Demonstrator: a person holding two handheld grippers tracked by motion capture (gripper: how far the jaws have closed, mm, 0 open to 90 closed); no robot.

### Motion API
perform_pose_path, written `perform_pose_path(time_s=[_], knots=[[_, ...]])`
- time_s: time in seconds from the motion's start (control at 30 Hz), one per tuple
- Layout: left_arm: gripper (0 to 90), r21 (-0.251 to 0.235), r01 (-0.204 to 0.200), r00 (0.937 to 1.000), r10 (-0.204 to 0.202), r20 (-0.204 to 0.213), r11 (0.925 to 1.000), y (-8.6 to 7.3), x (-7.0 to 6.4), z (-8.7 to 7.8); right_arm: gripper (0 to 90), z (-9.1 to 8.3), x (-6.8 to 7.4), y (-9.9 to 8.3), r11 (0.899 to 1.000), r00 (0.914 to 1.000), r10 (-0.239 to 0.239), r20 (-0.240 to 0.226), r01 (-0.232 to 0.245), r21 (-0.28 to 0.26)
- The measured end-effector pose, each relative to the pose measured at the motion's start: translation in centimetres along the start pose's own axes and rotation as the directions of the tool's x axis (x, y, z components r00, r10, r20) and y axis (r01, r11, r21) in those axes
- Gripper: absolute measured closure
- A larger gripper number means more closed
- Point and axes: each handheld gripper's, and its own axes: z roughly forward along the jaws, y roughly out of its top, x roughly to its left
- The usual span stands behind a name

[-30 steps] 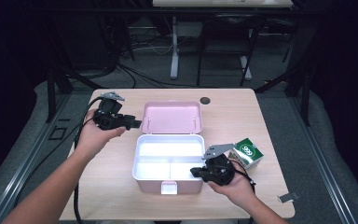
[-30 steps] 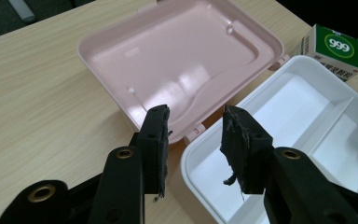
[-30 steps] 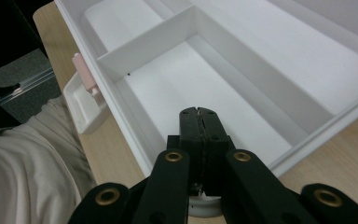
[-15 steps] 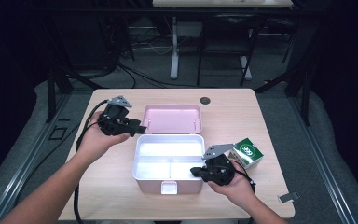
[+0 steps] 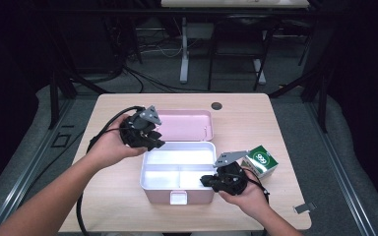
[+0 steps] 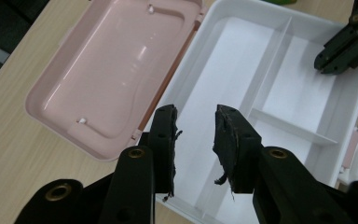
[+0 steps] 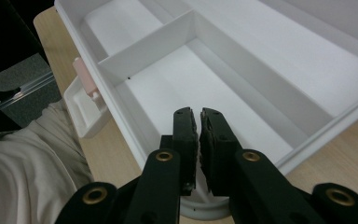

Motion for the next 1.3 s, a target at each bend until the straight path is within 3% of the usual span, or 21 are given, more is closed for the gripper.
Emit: perform_pose_path(time_s=[0.17,0.27,0.47,0.53,0.67,0.73,0.77,0.97,1.0,1.07,1.3], knots=[[68.6,0.076,-0.062,0.9978,0.060,0.027,0.9952,0.7,-0.3,0.9,81.1,0.0,0.0,0.0,1.000,1.0000,0.002,-0.004,-0.002,-0.007],[68.5,0.091,-0.078,0.9965,0.075,0.036,0.9928,0.9,-0.4,1.1,79.8,-0.1,0.1,0.1,1.000,1.0000,0.004,0.006,-0.003,-0.012],[68.6,0.169,-0.134,0.9903,0.126,0.058,0.9764,1.5,-1.0,2.3,78.3,-1.0,-0.1,0.3,0.999,0.9998,0.008,0.018,-0.007,-0.045],[68.9,0.175,-0.141,0.9895,0.133,0.057,0.9744,1.5,-1.1,2.4,78.2,-1.1,-0.2,0.3,0.998,0.9998,0.011,0.019,-0.010,-0.054],[70.5,0.211,-0.167,0.9852,0.155,0.074,0.9631,1.8,-1.5,3.0,77.8,-1.9,-0.5,0.3,0.998,0.9995,0.017,0.029,-0.015,-0.065],[71.2,0.215,-0.168,0.9849,0.155,0.077,0.9619,1.8,-1.6,3.1,77.8,-2.3,-0.6,0.3,0.997,0.9991,0.020,0.037,-0.017,-0.072],[71.3,0.233,-0.182,0.9826,0.168,0.080,0.9553,1.9,-1.6,3.4,77.8,-2.5,-0.7,0.3,0.997,0.9990,0.021,0.040,-0.017,-0.079],[73.1,0.273,-0.209,0.9772,0.189,0.097,0.9392,2.3,-1.9,4.1,77.7,-3.1,-0.9,0.3,0.994,0.9980,0.037,0.052,-0.032,-0.107],[73.2,0.273,-0.209,0.9772,0.189,0.097,0.9392,2.3,-1.9,4.1,77.7,-3.1,-0.9,0.3,0.994,0.9980,0.037,0.052,-0.032,-0.107],[73.3,0.297,-0.223,0.9741,0.201,0.105,0.9285,2.5,-2.1,4.7,77.3,-3.2,-1.0,0.6,0.993,0.9972,0.040,0.063,-0.032,-0.110],[74.4,0.329,-0.263,0.9640,0.233,0.128,0.9069,2.8,-2.7,5.8,76.7,-3.5,-1.5,0.5,0.993,0.9923,0.068,0.103,-0.057,-0.107]])
